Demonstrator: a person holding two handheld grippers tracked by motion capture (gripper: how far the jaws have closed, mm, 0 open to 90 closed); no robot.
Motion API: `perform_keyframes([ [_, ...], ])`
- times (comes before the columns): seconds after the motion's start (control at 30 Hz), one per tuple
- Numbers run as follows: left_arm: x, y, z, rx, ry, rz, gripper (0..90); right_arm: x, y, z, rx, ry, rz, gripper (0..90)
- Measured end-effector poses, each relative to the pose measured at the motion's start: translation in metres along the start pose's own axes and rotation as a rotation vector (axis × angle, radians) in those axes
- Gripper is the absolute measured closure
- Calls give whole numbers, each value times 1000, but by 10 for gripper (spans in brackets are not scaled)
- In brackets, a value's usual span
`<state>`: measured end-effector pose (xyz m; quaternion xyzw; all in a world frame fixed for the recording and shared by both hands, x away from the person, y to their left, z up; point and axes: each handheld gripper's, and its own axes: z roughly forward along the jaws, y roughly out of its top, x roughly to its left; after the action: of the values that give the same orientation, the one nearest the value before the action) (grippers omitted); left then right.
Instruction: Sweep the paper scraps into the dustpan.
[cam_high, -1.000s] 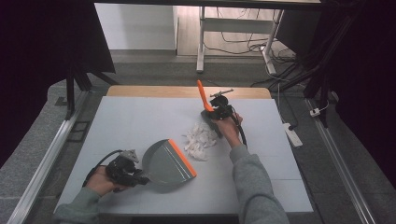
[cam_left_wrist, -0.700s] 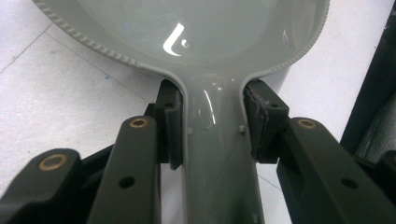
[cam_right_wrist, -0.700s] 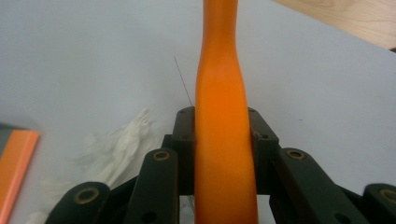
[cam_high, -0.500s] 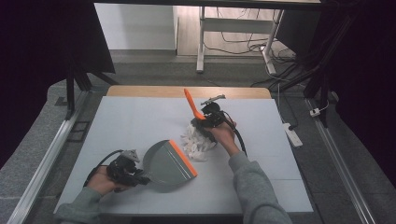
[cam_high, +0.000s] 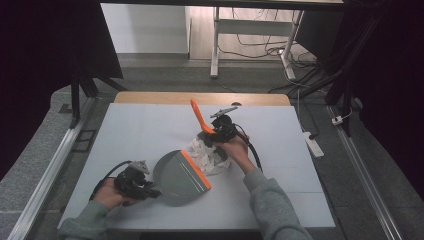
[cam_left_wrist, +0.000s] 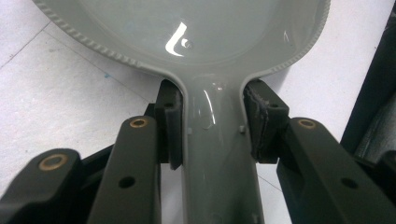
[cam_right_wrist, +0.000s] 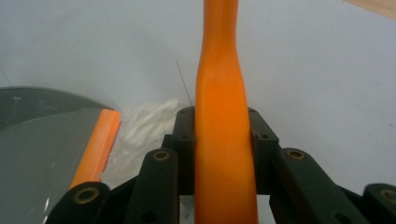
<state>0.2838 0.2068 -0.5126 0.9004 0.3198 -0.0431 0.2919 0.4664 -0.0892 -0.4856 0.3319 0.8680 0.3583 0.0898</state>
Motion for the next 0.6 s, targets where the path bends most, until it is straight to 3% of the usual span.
perform_keyframes([
  [0.3, 0, 0, 0, 1, 1, -2, 616, 18, -2, 1, 0, 37, -41, 710],
  [0.6, 0, 0, 0, 1, 0, -3, 616, 46, -5, 2, 15, 74, -124, 710],
])
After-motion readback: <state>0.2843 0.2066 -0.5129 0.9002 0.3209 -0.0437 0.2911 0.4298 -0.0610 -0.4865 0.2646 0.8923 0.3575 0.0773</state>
